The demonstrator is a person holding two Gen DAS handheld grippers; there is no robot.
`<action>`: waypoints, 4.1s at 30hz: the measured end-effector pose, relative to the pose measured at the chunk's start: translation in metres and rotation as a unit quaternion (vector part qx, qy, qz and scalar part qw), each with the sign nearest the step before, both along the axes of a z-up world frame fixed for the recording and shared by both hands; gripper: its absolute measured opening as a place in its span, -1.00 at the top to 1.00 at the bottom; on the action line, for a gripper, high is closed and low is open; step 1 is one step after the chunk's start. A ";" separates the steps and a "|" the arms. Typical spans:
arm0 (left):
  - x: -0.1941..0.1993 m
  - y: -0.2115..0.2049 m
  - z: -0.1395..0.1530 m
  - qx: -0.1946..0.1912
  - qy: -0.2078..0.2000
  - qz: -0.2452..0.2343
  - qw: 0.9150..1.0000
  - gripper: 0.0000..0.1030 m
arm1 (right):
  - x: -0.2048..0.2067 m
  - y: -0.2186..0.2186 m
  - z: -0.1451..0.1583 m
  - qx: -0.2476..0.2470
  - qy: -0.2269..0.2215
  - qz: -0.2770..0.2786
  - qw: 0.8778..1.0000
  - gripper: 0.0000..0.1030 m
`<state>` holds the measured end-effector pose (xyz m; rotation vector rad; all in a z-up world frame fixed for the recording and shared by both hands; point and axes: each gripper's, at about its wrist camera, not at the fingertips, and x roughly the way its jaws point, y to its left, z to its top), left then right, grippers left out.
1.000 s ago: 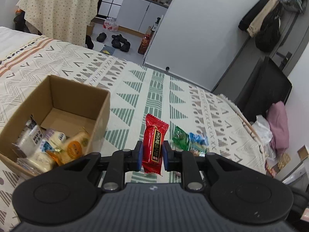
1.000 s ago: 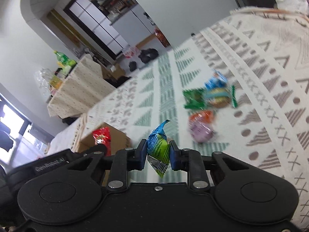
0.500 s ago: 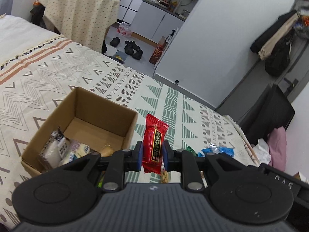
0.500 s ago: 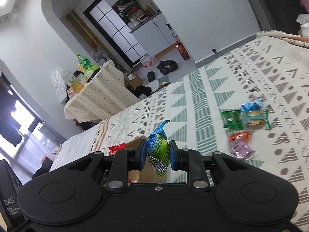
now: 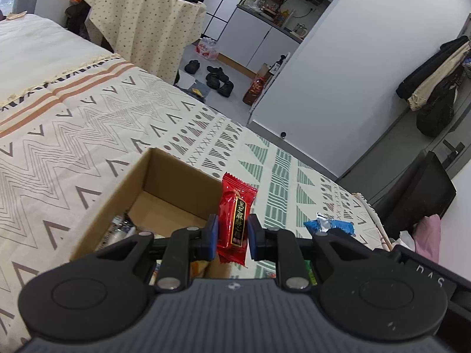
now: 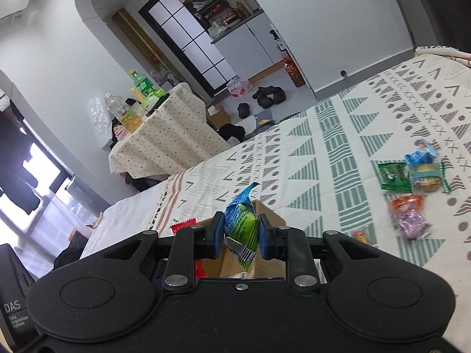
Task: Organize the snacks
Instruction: 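Carry both snacks over the cardboard box and open both tools to drop them, then move both tools back over the remaining snacks, then grasp the small bread stick with the left tool while the right tool grasps the purple pastry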
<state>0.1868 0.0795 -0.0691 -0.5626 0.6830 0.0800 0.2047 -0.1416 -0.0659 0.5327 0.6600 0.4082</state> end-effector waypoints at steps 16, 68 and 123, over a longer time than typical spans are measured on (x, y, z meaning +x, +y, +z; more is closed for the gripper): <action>0.012 0.042 -0.021 -0.037 0.021 0.052 0.998 0.62 | 0.015 0.054 -0.017 -0.003 0.019 0.033 0.999 0.54; 0.014 -0.076 -0.016 0.075 0.030 -0.046 0.996 -1.00 | -0.038 -0.099 -0.027 -0.115 0.015 -0.095 0.989 -0.98; 0.095 -0.174 -0.145 0.114 0.128 -0.118 0.978 0.09 | 0.051 -0.151 -0.144 0.009 0.102 -0.037 0.994 -0.44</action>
